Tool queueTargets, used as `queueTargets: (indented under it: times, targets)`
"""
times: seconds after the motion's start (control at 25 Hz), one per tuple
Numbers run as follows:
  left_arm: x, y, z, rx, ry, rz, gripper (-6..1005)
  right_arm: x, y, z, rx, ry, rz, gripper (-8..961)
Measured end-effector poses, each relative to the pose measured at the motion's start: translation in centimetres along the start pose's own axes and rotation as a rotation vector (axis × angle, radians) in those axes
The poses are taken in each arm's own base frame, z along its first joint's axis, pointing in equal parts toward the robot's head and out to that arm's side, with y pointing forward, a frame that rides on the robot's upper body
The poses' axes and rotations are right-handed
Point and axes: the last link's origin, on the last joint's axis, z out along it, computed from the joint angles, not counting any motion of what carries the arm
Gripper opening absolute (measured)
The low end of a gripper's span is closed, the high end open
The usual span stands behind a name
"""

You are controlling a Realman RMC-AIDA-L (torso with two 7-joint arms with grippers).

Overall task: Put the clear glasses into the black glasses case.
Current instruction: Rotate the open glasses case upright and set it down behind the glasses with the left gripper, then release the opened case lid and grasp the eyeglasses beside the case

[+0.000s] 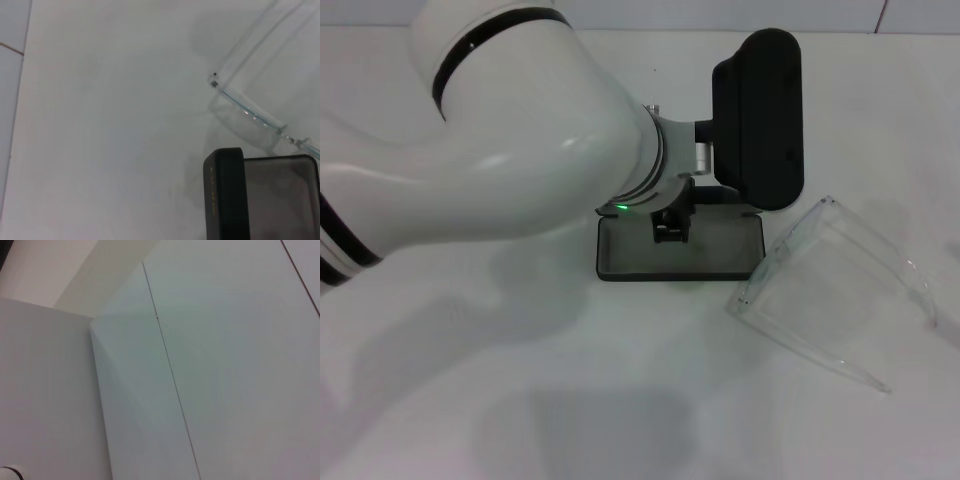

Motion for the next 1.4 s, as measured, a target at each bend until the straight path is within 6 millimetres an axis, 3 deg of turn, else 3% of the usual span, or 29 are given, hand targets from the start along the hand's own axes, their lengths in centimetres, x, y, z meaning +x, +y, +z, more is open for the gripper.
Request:
queueTargets:
  times: [0.6,0.76,1.0,1.12,1.24,1.4]
  targets:
    - [1.2,0.3,-0.1,0.01,0.017,0.05,304,1.0,0.0,0.9,-0.062,0.081,0.02,825]
    - [1.5,0.1,-1.1,0.016,0.039,0.031,414,1.3,-0.8,2.3,-0.164,0.235,0.006,825]
    - [1.9,0.0,-5.4,0.059,0.162,-0.058,468,0.1,-3.5,7.5,-0.402,0.627,-0.039,825]
    - [2.0,-0.7,-8.4,0.108,0.279,-0.159,472,-0.8,-4.3,11.3,-0.498,0.843,-0.099,825]
    - [1.7,-1.5,-10.7,0.118,0.414,-0.282,471,-1.7,-4.0,15.5,-0.589,1.042,-0.206,824]
    - [0.3,-2.4,-12.5,0.101,0.559,-0.392,470,-2.5,-3.2,19.6,-0.671,1.223,-0.31,824]
